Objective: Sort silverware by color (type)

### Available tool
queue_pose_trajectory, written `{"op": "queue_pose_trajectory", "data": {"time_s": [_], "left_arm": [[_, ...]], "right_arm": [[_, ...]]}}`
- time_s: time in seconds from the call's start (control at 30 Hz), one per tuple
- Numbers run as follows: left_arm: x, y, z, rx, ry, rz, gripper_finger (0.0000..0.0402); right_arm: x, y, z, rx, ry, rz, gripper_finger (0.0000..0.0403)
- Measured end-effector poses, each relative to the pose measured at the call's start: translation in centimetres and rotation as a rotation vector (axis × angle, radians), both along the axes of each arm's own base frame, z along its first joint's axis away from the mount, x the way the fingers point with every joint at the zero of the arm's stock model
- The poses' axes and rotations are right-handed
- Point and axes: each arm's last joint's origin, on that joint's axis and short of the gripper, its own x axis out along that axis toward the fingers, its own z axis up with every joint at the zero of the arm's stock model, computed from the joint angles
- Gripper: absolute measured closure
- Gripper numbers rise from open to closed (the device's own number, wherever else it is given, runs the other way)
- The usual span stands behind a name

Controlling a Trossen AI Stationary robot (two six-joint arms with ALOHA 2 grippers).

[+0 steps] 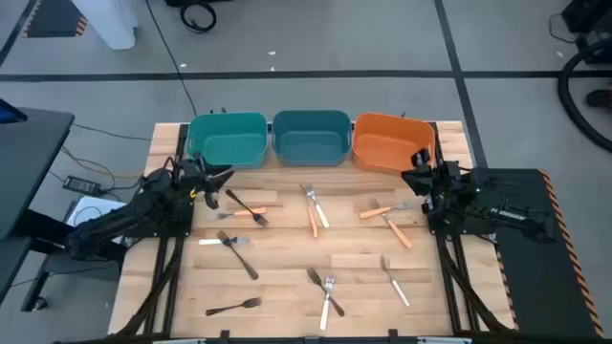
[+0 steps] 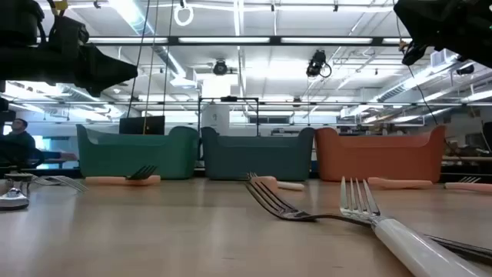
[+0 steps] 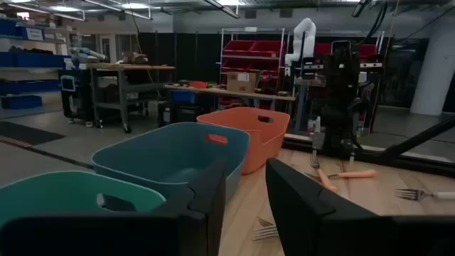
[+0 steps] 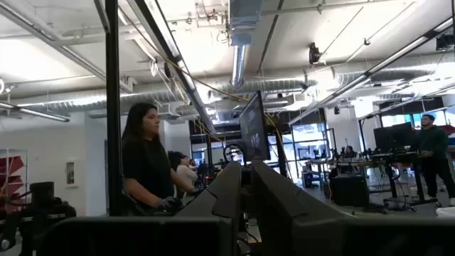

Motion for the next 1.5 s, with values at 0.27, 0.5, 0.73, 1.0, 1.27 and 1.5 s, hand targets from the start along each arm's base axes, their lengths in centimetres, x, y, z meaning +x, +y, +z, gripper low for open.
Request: {"op": "queue_pose_trajectory", "data": {"time_s": [0.27, 0.5, 0.73, 1.0, 1.27, 1.5], "left_arm": [[0.0, 0.0, -0.02, 0.0, 0.001, 0.0, 0.0292], [0.0, 0.0, 0.0, 0.0, 0.0, 0.0, 0.0292], [0.0, 0.0, -0.01, 0.0, 0.001, 0.0, 0.0292], [0.0, 0.0, -0.01, 0.0, 0.0, 0.0, 0.0292], [0.0, 0.0, 0.0, 0.0, 0.0, 0.0, 0.0292], [0.0, 0.0, 0.0, 0.0, 0.0, 0.0, 0.0292]], "right_arm": [[0.0, 0.0, 0.0, 0.0, 0.0, 0.0, 0.0357], [0.0, 0.0, 0.0, 0.0, 0.0, 0.0, 0.0357], [0.0, 0.0, 0.01, 0.0, 0.0, 0.0, 0.0357], [0.0, 0.0, -0.01, 0.0, 0.0, 0.0, 0.0357], [0.0, 0.0, 0.0, 0.0, 0.0, 0.0, 0.0357], [0.0, 0.0, 0.01, 0.0, 0.0, 0.0, 0.0357]]}}
